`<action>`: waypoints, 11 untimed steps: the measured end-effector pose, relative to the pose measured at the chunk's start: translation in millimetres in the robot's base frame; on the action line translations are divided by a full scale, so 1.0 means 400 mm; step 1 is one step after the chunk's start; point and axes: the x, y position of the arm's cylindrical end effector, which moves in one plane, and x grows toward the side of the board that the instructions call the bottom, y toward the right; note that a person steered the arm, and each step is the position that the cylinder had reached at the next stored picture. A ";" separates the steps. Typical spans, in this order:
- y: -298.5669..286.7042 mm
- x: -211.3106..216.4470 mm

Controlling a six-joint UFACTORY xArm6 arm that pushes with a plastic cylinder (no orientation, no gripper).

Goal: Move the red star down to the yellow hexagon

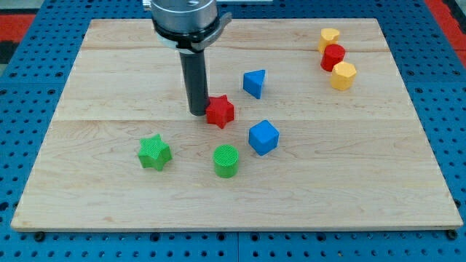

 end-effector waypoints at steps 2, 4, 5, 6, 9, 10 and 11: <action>0.057 0.061; 0.168 0.006; 0.195 -0.006; 0.208 -0.019; 0.329 -0.070; 0.375 -0.069; 0.393 -0.069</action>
